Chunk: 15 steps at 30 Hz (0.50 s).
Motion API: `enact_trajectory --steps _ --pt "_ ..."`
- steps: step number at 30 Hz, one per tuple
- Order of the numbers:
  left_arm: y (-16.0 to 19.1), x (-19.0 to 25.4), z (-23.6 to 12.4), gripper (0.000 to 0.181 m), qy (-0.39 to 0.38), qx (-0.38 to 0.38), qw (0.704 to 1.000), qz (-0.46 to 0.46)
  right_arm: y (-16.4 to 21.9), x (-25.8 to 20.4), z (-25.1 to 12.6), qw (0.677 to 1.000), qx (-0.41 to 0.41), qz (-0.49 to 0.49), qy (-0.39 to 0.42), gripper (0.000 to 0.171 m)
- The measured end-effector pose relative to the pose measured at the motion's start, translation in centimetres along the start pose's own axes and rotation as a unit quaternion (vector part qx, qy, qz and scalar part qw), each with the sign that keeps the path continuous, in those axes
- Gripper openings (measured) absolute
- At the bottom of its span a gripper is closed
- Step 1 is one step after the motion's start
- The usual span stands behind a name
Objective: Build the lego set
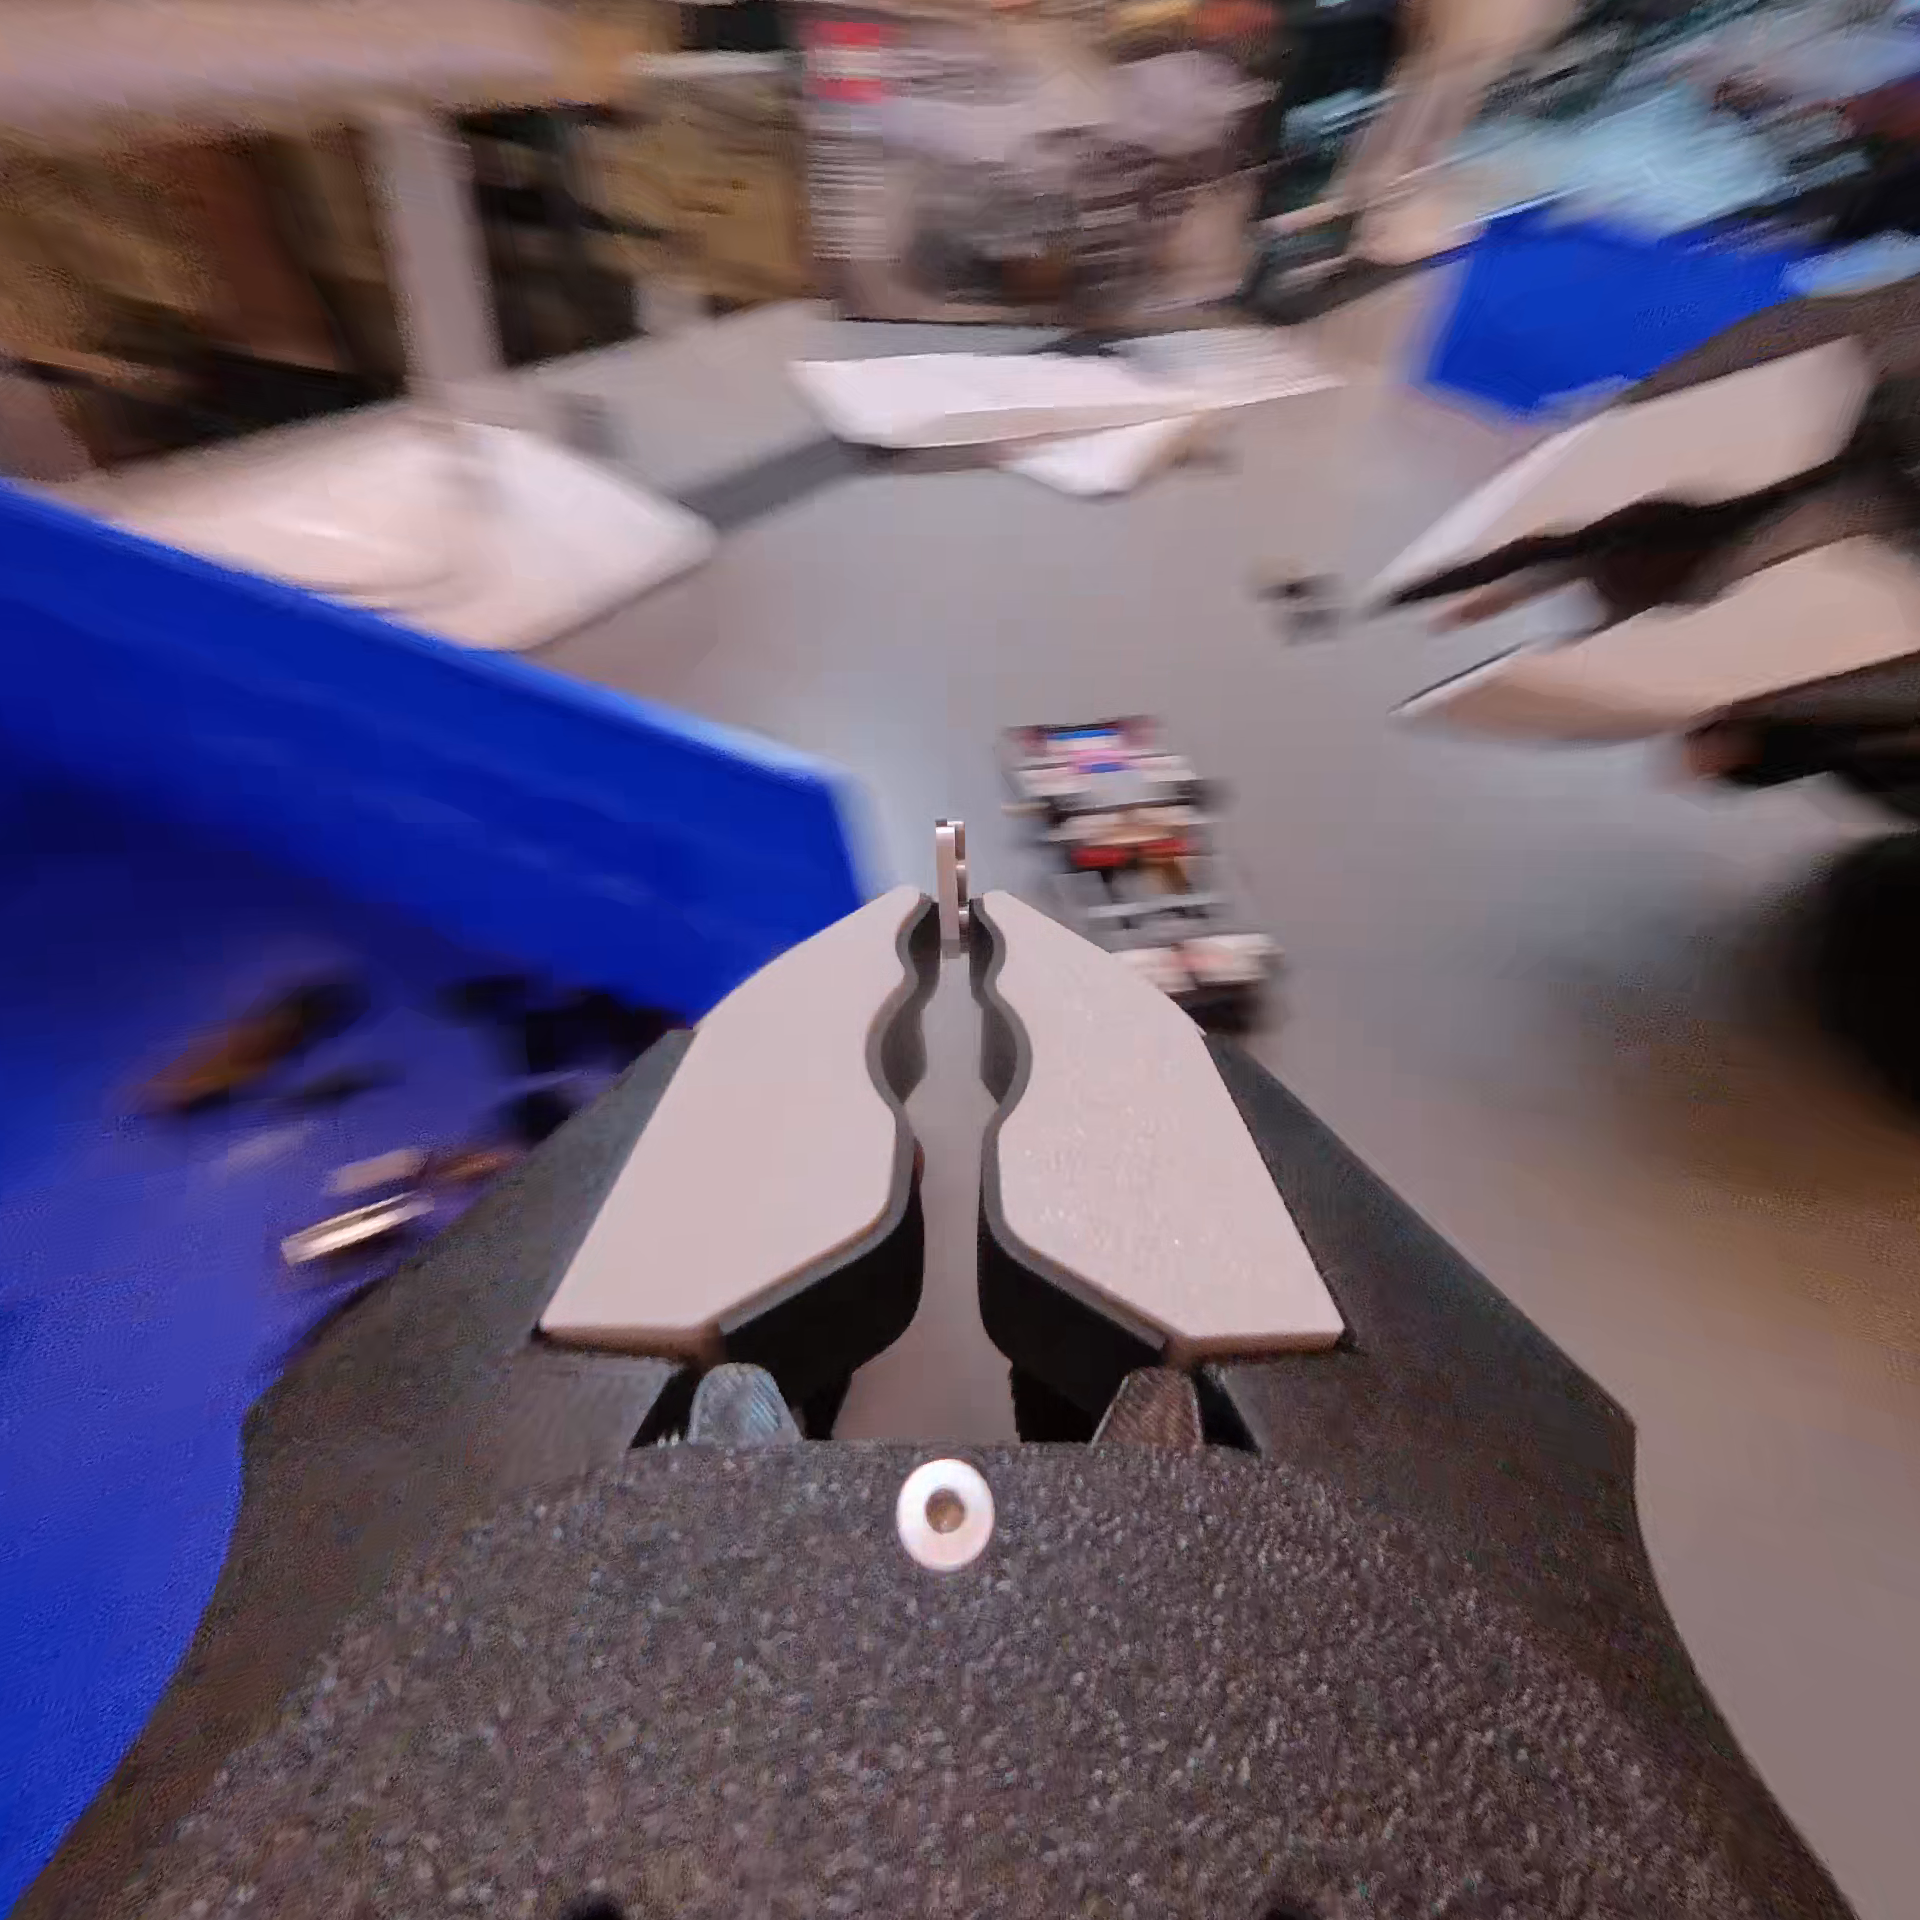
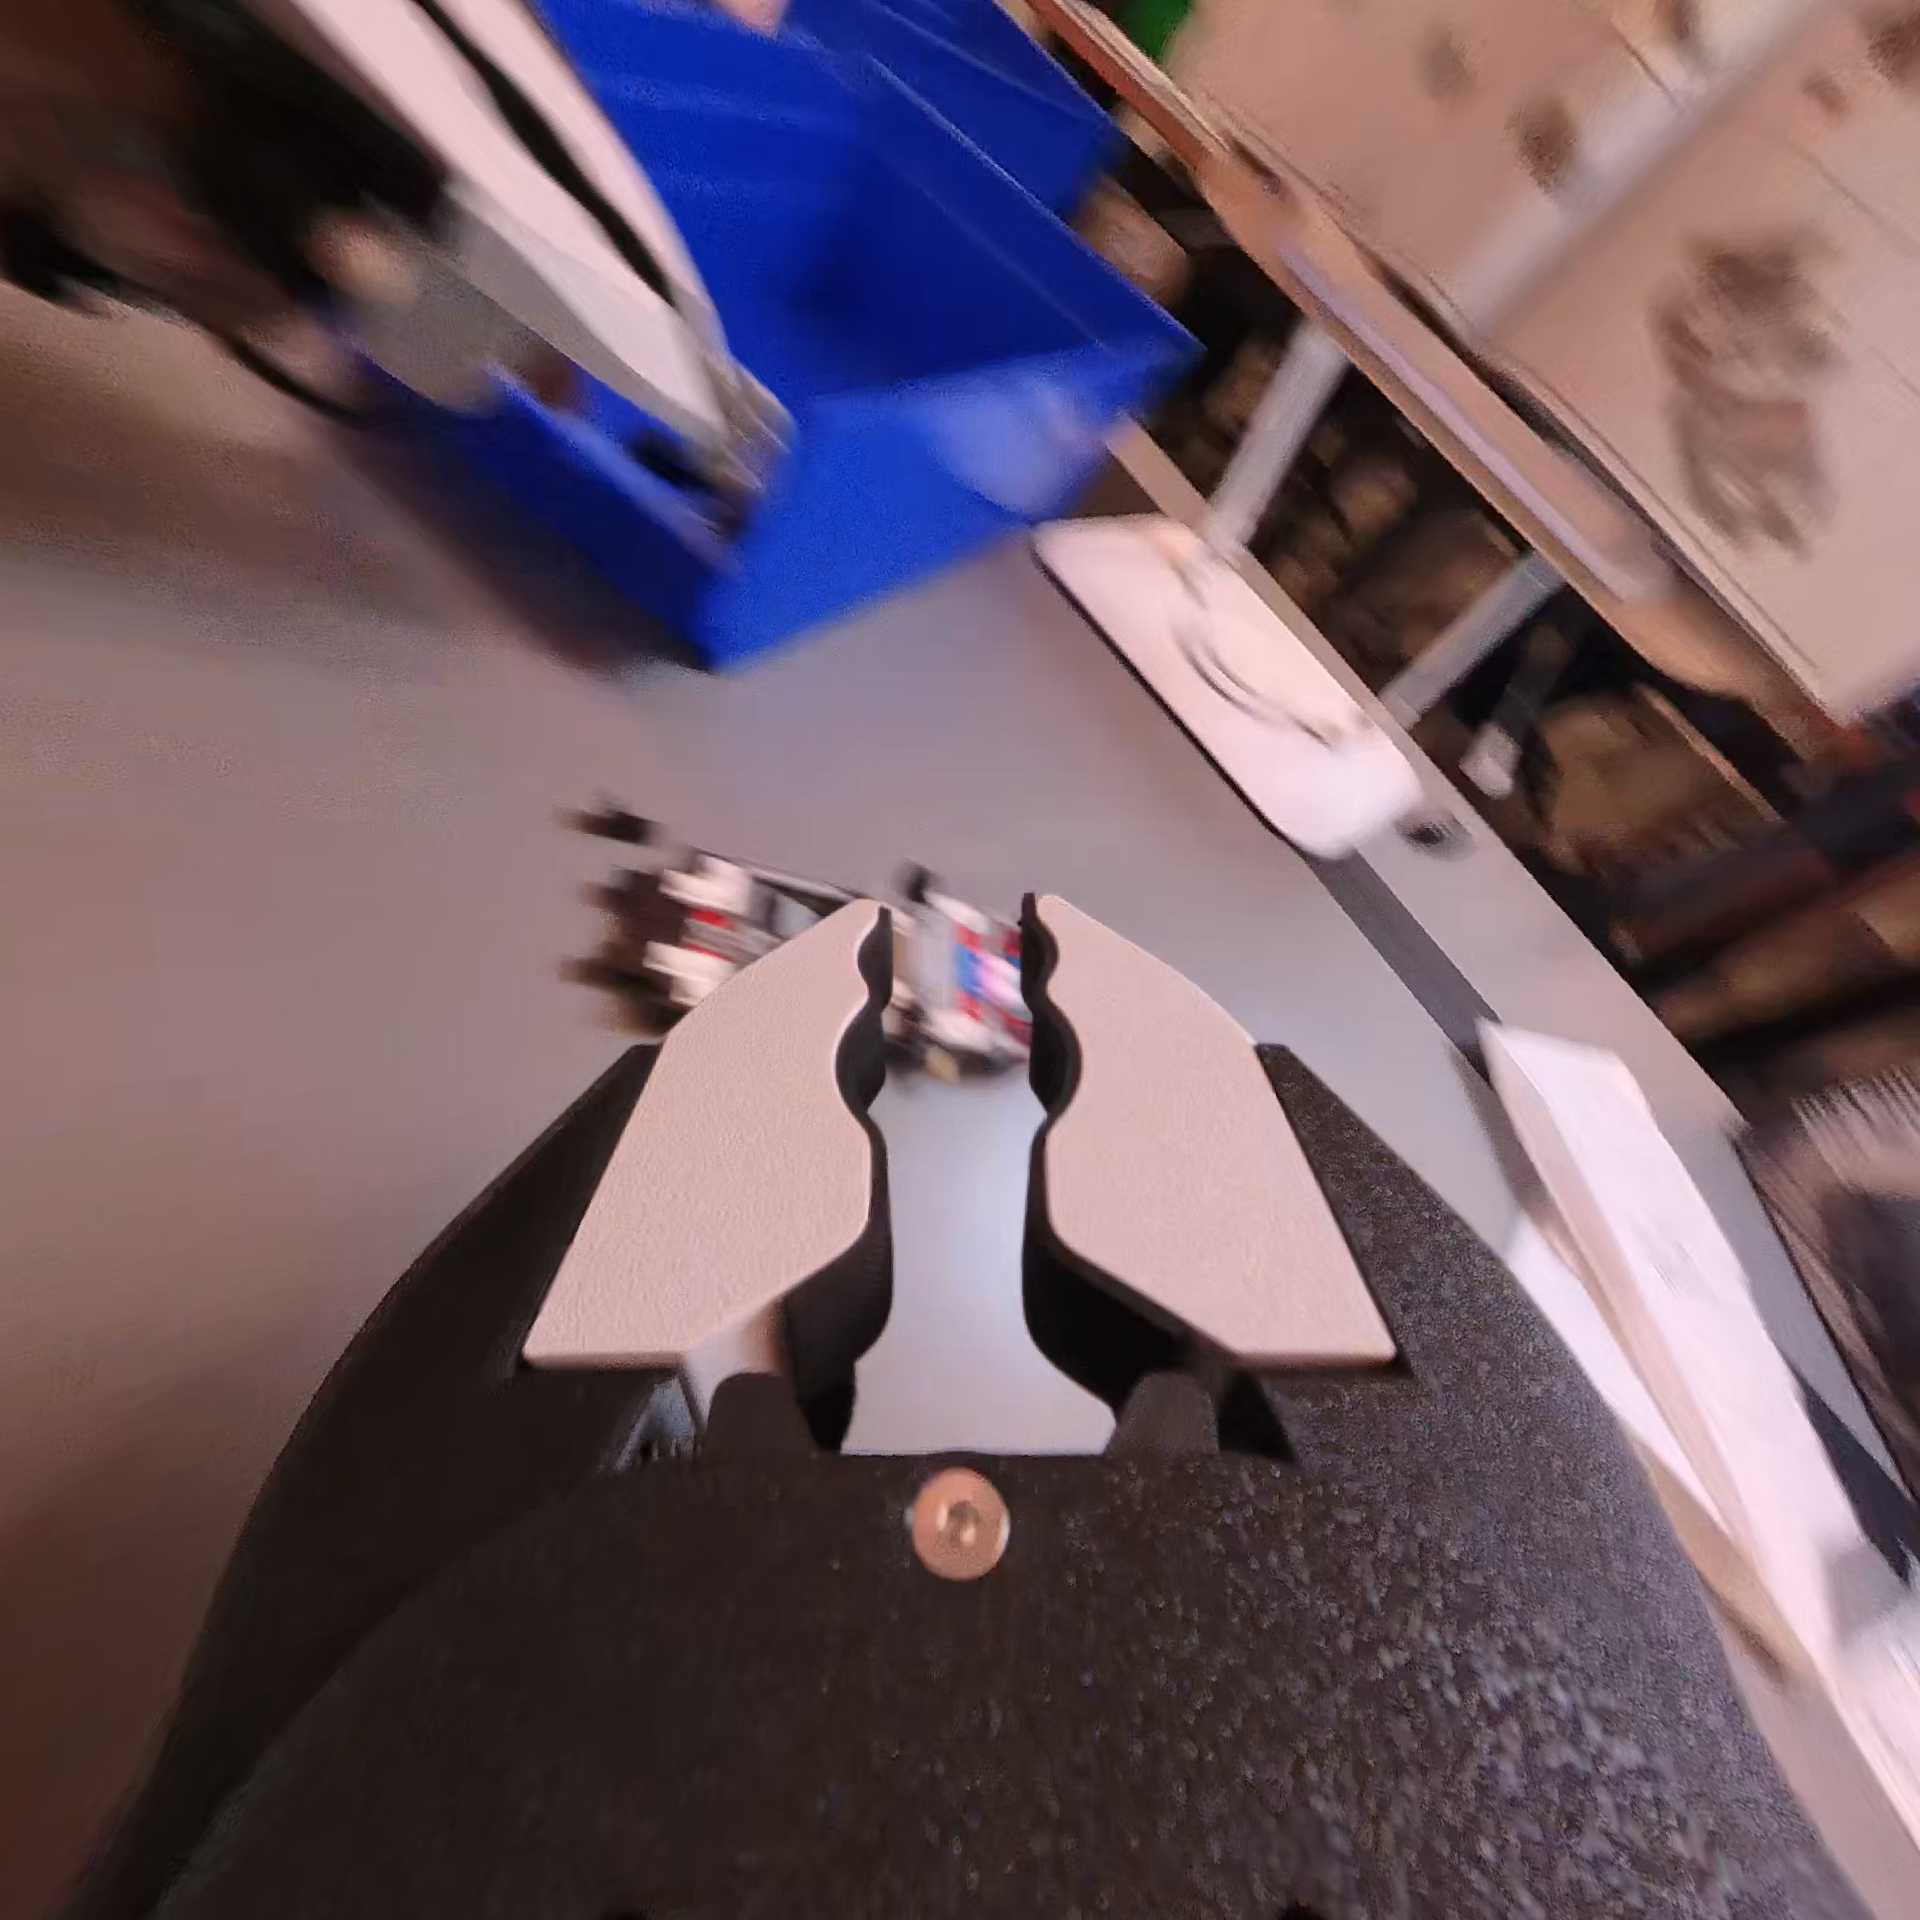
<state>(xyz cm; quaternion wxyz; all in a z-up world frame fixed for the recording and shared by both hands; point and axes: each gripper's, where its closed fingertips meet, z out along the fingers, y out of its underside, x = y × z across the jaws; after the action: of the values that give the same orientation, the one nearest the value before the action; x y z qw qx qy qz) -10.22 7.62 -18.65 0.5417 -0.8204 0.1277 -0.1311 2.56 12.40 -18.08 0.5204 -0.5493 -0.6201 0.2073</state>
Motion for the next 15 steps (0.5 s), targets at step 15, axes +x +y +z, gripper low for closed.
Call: enact_trajectory --steps 15 --pt "0.2 -3.7 -1.3 0.043 -0.101 -0.005 0.992 0.068 16.5 8.2 -3.2 0.942 -0.243 0.223 0.055 0.03"
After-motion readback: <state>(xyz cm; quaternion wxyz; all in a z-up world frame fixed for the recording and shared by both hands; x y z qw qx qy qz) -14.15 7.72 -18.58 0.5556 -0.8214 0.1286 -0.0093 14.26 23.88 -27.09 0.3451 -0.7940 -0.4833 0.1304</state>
